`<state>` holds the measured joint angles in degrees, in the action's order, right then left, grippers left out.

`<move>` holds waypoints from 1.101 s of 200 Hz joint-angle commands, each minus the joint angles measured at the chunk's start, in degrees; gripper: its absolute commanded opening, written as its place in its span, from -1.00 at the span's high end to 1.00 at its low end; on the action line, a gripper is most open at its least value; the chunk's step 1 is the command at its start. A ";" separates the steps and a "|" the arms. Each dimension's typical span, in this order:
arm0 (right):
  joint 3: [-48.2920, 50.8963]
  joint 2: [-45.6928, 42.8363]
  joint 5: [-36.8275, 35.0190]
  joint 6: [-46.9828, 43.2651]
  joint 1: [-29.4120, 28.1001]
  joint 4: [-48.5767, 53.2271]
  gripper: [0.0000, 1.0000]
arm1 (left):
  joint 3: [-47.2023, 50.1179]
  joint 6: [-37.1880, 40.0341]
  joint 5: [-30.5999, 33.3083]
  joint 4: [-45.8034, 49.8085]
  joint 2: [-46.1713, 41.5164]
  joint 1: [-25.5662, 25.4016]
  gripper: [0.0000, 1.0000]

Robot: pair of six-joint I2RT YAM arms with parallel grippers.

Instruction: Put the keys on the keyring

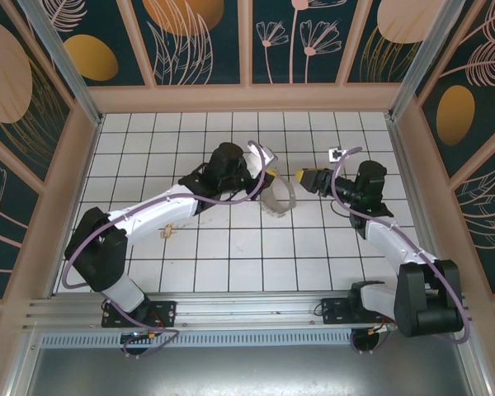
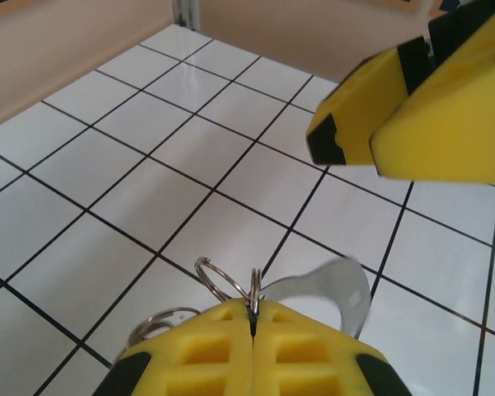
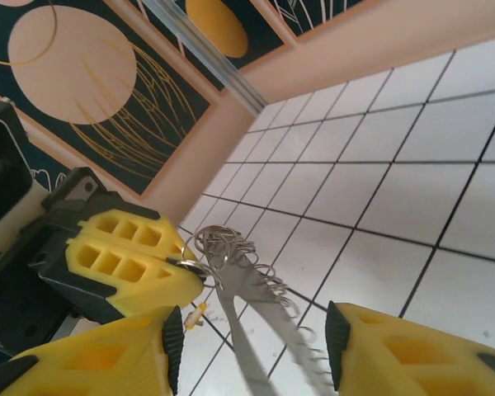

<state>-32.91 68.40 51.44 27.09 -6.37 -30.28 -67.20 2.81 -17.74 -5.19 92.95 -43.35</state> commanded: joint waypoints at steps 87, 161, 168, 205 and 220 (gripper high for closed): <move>-5.41 4.30 6.85 1.93 -4.24 -12.39 0.24 | -4.41 0.16 -15.15 -0.87 -3.52 2.74 1.00; -5.55 3.16 7.45 1.30 -5.76 -11.64 0.33 | -5.40 -1.73 -20.63 -1.58 -2.25 3.55 1.00; -5.34 2.90 7.37 1.30 -5.90 -11.81 0.33 | -5.47 -1.74 -20.89 -1.51 -2.17 3.66 1.00; -4.49 1.27 7.24 1.13 -6.21 -11.42 0.34 | -5.66 -2.16 -22.00 -1.30 -1.59 3.90 1.00; -4.12 0.50 7.18 0.97 -6.17 -11.08 0.34 | -5.75 -2.31 -22.56 -1.31 -1.46 4.02 1.00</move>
<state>-37.08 71.40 57.10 28.88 -11.79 -39.24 -70.57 1.26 -37.60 -4.67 90.76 -39.72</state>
